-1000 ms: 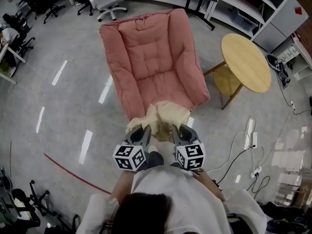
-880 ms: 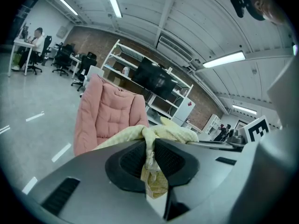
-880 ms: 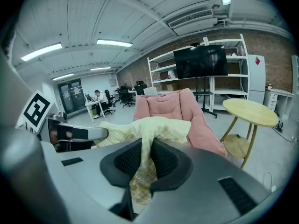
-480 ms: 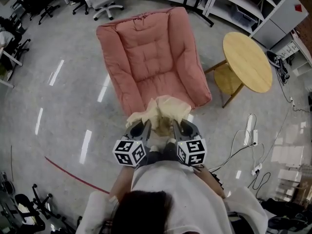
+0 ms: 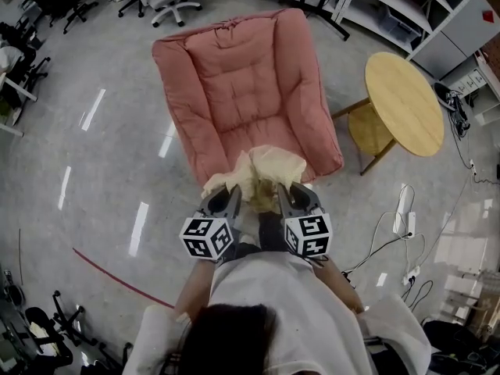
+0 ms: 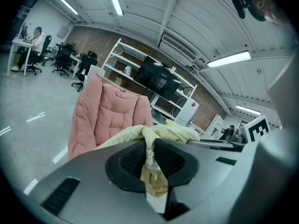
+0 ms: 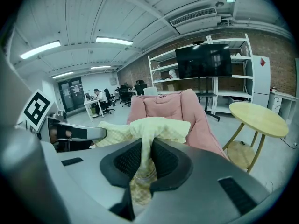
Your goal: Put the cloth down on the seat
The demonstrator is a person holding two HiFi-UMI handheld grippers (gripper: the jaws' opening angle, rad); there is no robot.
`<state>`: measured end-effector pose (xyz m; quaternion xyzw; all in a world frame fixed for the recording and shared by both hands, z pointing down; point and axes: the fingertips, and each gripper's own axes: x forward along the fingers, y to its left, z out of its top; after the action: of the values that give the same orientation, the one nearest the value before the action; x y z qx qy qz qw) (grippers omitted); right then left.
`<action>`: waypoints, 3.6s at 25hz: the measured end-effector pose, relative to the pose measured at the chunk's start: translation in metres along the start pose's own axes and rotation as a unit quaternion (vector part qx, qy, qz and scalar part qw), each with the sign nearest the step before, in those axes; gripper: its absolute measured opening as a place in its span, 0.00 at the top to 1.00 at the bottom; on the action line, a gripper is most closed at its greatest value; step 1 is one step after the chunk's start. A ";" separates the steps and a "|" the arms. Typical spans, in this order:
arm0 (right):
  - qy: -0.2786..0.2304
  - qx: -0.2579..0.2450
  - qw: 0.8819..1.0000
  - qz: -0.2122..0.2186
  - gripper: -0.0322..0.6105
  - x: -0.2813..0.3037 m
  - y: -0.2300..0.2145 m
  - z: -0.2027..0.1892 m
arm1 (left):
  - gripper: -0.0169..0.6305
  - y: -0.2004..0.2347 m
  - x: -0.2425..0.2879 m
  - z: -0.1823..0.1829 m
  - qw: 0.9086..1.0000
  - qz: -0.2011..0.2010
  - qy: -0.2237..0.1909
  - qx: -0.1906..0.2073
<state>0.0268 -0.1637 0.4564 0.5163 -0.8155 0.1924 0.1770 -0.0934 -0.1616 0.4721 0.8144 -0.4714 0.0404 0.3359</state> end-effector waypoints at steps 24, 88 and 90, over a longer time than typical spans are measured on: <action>0.085 -0.011 0.994 0.068 0.84 0.151 -0.103 0.027 | 0.86 0.062 0.157 0.038 0.995 0.084 0.030 -0.055; 0.255 0.000 0.965 0.067 0.84 0.400 -0.186 -0.202 | 0.86 0.259 0.355 -0.149 0.973 0.134 0.161 -0.093; 0.256 0.005 0.964 0.070 0.84 0.403 -0.182 -0.206 | 0.86 0.267 0.353 -0.152 0.972 0.139 0.163 -0.100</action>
<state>0.0481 -0.4447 0.8545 0.3919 -0.7762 0.3341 0.3638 -0.0723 -0.4223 0.8598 0.6856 -0.5205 0.1713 0.4792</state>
